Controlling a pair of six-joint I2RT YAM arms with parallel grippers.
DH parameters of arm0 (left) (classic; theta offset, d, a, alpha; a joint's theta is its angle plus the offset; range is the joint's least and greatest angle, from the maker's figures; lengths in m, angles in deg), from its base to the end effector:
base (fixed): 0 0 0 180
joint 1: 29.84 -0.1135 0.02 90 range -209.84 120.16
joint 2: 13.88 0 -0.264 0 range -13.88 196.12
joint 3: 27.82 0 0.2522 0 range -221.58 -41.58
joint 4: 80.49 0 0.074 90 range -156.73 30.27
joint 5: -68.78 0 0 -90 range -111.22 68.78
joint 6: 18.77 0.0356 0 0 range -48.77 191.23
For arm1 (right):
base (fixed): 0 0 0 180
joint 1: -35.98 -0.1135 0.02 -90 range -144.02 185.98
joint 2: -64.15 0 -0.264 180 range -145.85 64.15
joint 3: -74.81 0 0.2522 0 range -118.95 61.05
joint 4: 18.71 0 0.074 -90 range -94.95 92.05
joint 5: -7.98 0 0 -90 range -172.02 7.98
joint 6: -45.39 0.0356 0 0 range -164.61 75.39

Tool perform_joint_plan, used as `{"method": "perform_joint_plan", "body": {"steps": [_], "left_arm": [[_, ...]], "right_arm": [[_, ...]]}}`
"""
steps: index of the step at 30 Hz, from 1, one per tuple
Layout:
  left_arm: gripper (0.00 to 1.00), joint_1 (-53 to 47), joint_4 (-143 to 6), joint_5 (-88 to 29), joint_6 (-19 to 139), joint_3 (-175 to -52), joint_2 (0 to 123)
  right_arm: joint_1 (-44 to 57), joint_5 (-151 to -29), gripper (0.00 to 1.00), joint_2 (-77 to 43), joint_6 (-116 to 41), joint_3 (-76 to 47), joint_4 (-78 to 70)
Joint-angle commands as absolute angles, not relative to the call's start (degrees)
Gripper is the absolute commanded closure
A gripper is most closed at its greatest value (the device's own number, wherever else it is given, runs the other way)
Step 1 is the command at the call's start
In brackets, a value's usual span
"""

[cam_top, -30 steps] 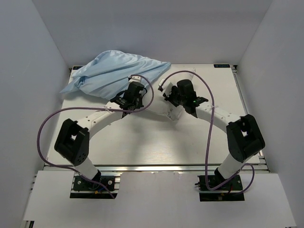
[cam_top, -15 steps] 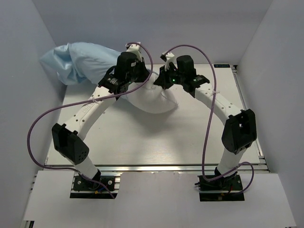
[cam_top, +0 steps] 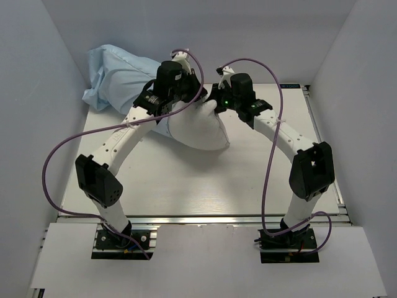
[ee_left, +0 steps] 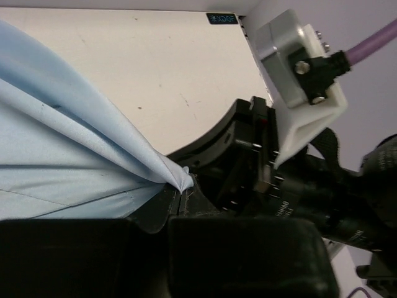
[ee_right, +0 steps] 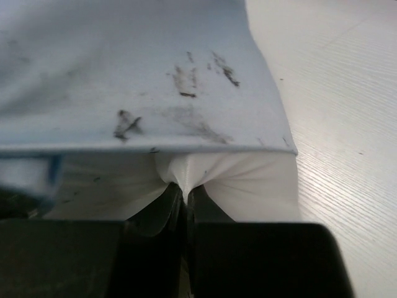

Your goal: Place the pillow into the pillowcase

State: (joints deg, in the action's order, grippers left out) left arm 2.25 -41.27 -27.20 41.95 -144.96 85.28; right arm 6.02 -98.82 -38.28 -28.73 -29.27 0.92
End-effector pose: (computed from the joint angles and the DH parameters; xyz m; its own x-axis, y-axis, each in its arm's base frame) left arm 0.3402 -0.2177 0.4123 -0.5664 -0.2190 -0.7945 0.3825 0.7841 -0.4888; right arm 0.3689 0.2245 0.3452 -0.4532 0.0411 -0.8905 -0.6157 0.7079 0.3461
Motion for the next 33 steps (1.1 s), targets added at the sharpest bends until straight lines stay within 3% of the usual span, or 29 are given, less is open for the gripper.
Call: {"method": "perform_joint_plan", "body": {"steps": [1,6,11,12,13,16,19,22,27,33], "left_arm": [[1.0,7.4,-47.4,-40.8,36.3,-149.8,83.6],[1.0,10.7,-51.3,-42.1,32.4,-151.6,84.9],[1.0,10.9,-52.7,-39.5,31.4,-148.5,87.2],[1.0,10.5,-52.9,-38.6,31.4,-147.5,87.5],[1.0,9.9,-53.1,-38.0,30.8,-145.8,88.9],[1.0,7.4,-53.7,-38.5,28.7,-144.4,91.9],[1.0,5.4,-54.3,-37.5,27.3,-143.2,93.6],[1.0,4.0,-56.2,-37.0,26.6,-141.8,93.5],[1.0,2.1,-56.4,-36.9,26.4,-142.1,93.1],[1.0,0.3,-56.1,-37.0,26.8,-142.3,91.2]], "right_arm": [[4.9,-93.5,1.0,-38.8,-29.3,-29.2,-12.2],[9.0,-92.5,1.0,-39.7,-29.2,-26.2,-11.5],[14.0,-101.8,0.97,-38.2,-29.0,-21.7,-9.3],[14.4,-104.6,0.86,-37.7,-30.2,-21.0,-7.6],[15.2,-105.9,0.66,-37.4,-31.2,-19.8,-6.5],[18.6,-112.6,0.37,-34.3,-35.2,-16.2,-5.4],[23.3,-117.0,0.21,-30.3,-40.3,-15.4,-4.1],[27.4,-120.9,0.12,-26.4,-50.0,-16.8,0.0],[28.0,-127.8,0.11,-18.0,-73.0,-16.7,6.9],[26.0,-128.6,0.11,-6.2,-82.0,0.6,-4.3]]}}
